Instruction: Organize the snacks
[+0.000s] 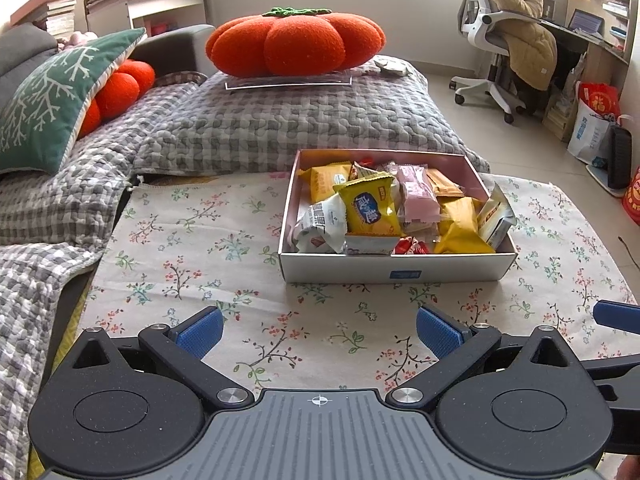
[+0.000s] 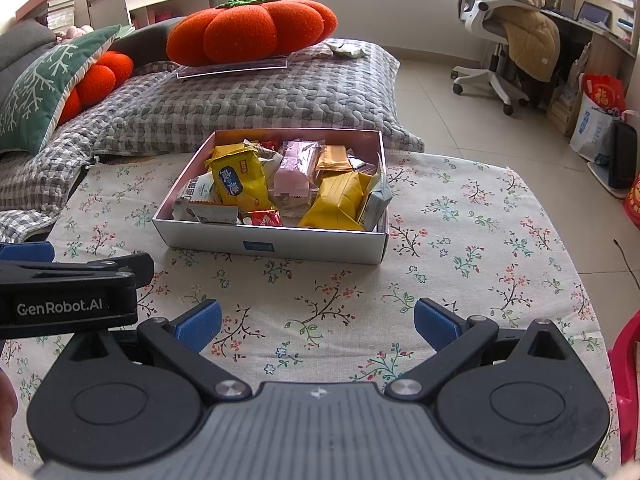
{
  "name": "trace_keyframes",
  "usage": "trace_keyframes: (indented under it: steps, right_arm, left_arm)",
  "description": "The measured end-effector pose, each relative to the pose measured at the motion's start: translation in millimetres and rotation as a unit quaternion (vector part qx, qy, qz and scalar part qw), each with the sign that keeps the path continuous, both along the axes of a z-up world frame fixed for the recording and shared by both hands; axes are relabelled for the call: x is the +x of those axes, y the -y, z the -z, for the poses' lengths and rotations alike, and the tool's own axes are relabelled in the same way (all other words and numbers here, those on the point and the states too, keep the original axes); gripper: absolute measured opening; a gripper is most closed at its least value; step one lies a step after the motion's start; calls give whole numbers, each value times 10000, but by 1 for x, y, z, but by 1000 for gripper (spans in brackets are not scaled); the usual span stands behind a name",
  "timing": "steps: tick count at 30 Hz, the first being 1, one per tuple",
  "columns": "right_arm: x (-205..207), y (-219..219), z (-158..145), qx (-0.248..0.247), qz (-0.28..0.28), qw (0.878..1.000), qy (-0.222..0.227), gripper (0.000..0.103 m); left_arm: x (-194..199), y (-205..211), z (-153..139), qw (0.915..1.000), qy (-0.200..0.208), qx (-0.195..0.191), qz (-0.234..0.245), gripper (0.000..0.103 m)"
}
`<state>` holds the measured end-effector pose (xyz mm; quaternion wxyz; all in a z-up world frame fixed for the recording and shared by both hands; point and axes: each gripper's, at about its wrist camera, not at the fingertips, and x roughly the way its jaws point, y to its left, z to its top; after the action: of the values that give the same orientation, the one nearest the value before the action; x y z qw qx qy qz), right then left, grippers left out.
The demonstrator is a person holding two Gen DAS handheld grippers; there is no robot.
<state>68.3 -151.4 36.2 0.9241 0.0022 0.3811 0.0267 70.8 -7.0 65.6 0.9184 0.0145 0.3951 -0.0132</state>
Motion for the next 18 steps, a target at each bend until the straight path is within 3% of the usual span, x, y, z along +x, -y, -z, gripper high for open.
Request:
trace_keyframes:
  steps: [18]
  right_arm:
    - [0,-2,0,-57,-22,10000,-8,102]
  left_arm:
    - [0,0,1,10000,-9,5,27,103]
